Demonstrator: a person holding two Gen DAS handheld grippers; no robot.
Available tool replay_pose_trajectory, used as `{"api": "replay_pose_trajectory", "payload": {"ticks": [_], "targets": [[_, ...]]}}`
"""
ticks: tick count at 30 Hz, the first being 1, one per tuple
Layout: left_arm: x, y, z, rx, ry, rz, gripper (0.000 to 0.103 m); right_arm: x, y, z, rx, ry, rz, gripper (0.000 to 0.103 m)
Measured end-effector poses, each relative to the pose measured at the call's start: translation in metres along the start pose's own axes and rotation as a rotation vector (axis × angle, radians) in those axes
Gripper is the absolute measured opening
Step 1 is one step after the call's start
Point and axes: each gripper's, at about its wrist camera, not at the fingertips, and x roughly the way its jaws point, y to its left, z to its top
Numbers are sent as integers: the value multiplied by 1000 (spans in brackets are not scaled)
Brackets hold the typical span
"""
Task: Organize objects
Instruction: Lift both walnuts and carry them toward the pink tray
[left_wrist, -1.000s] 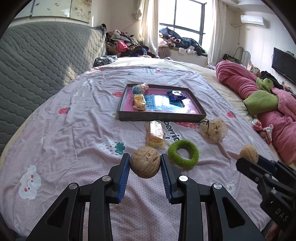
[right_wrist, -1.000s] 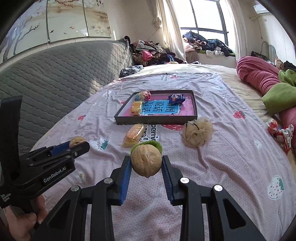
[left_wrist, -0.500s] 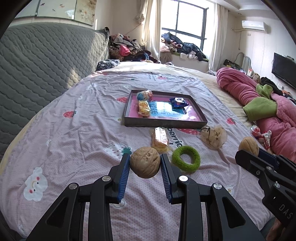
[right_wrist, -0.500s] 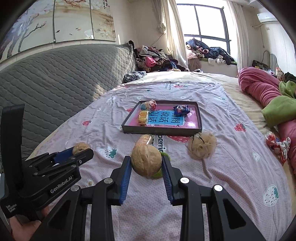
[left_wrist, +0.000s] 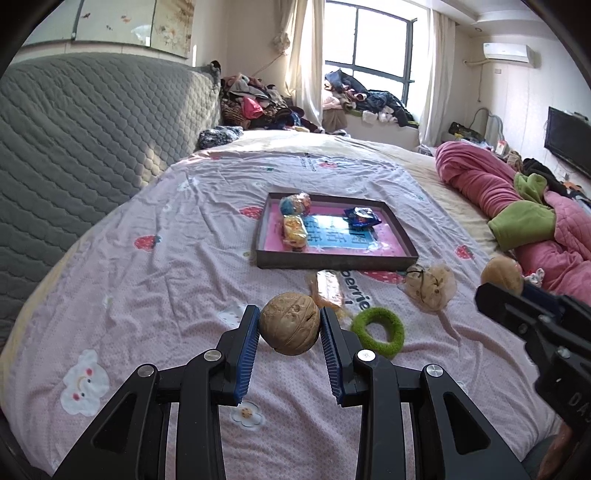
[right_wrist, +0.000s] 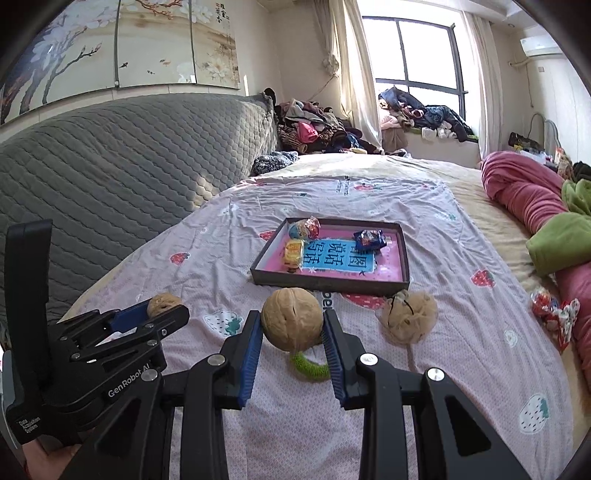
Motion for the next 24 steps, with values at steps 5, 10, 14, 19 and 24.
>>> {"api": "replay_pose_trajectory", "payload": {"ticks": [5, 10, 14, 19, 24], "targets": [[-2, 1, 7, -7, -5, -1, 34, -6, 2, 13, -11, -21, -1, 33], [-6, -1, 19, 1, -17, -6, 34, -12, 5, 26, -31, -50, -9, 33], [-12, -2, 31, 13, -43, 3, 34, -13, 3, 34, -32, -65, -11, 33], [-13, 0, 45, 13, -55, 11, 34, -17, 2, 48, -43, -88, -23, 33], [-13, -2, 59, 20, -68, 12, 34, -18, 0, 62, -54, -105, -30, 33]]}}
